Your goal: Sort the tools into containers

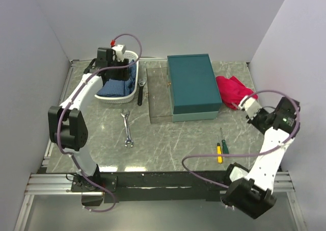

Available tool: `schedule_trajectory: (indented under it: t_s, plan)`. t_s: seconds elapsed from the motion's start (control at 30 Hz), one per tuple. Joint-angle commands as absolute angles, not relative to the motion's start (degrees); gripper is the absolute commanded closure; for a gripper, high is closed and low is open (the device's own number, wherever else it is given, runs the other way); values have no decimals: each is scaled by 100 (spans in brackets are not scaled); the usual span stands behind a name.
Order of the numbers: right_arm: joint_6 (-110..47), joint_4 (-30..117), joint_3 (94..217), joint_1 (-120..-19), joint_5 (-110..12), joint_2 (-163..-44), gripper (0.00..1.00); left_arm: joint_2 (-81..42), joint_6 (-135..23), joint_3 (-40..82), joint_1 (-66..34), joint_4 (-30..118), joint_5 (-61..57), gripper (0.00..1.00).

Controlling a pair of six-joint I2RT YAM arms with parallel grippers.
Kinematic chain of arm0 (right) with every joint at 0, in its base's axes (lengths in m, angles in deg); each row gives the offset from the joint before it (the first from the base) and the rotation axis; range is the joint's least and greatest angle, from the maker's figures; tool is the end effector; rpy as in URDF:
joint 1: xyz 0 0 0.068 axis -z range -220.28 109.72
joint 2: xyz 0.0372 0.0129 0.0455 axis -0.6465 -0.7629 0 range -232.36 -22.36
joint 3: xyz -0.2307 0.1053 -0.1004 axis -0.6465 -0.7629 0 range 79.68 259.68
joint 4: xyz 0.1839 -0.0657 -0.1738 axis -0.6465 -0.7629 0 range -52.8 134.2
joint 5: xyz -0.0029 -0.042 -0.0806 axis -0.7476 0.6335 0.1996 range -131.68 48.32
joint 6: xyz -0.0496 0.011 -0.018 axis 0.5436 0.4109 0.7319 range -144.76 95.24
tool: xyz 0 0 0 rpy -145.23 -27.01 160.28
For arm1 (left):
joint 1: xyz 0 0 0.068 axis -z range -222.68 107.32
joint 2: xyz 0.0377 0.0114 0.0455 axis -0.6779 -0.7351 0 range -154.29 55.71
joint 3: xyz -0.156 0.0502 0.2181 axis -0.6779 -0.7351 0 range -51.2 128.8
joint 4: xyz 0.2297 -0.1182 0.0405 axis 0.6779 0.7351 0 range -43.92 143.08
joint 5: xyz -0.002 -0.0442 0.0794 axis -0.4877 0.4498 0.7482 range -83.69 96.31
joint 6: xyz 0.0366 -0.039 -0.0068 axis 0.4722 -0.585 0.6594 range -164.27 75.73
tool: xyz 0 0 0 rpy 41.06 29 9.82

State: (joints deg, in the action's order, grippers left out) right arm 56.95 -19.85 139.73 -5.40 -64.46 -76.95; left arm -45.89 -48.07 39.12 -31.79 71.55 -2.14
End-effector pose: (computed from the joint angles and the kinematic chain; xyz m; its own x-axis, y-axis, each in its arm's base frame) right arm 0.1399 -0.0808 0.3205 -0.4587 -0.7924 -0.4022 -0.6406 0.6086 -0.4682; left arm 0.4042 -0.0830 0.3176 -0.6064 0.0501 -0.7936 0.2629 0.9545 -0.1407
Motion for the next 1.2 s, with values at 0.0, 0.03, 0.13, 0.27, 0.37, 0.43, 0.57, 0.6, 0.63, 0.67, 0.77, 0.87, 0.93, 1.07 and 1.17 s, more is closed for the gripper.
schedule_trajectory:
  t_s: [0.0,0.03,0.13,0.27,0.37,0.43,0.57,0.6,0.63,0.67,0.77,0.87,0.93,1.07,1.17]
  plan:
    - [4094,-2647,15424,-1279,-7735,-7571,100,-3660,-5411,3337,-3328,6744,-836,40]
    - [3524,-2490,15656,-1773,-7675,-7606,100,-3527,-5499,3231,-3354,6682,-845,40]
    - [1387,-1454,16377,-4197,-6807,-7887,100,-2982,-5543,2826,-3389,6577,-706,39]
    - [-1211,-775,17677,-5643,-6320,-9106,100,-2472,-5526,2588,-3433,6524,-231,38]
    - [-2218,-267,18101,-6302,-6199,-9855,100,-2164,-5596,2439,-3460,6541,287,32]
    - [-2867,-133,18320,-6671,-5830,-10347,100,-1909,-5596,2237,-3547,6506,376,31]
    - [-3600,15,18874,-7058,-5812,-11400,100,-1549,-5789,1929,-3802,6541,306,28]
    - [-3723,51,19023,-7129,-5803,-11551,100,-1426,-5807,1807,-3881,6567,262,28]
    - [-3959,78,19103,-7208,-5811,-11701,100,-1364,-5859,1754,-4021,6576,236,28]
    - [-4092,121,19164,-7375,-5759,-11963,100,-1302,-5903,1701,-4100,6602,140,28]
    - [-4620,148,19253,-7604,-5250,-12377,100,-1109,-5965,1560,-4399,6690,-36,28]
    - [-5050,43,19358,-7789,-4838,-12746,100,-942,-5922,1472,-4540,6752,-98,28]
    - [-5374,-149,19464,-7886,-4442,-12923,100,-854,-5921,1419,-4619,6770,-98,28]
    - [-5657,-221,19482,-7930,-4405,-13388,100,-766,-6000,1419,-4786,6814,-221,28]
    - [-5895,-300,19420,-7939,-4265,-13687,100,-739,-6045,1480,-4874,6858,-327,28]
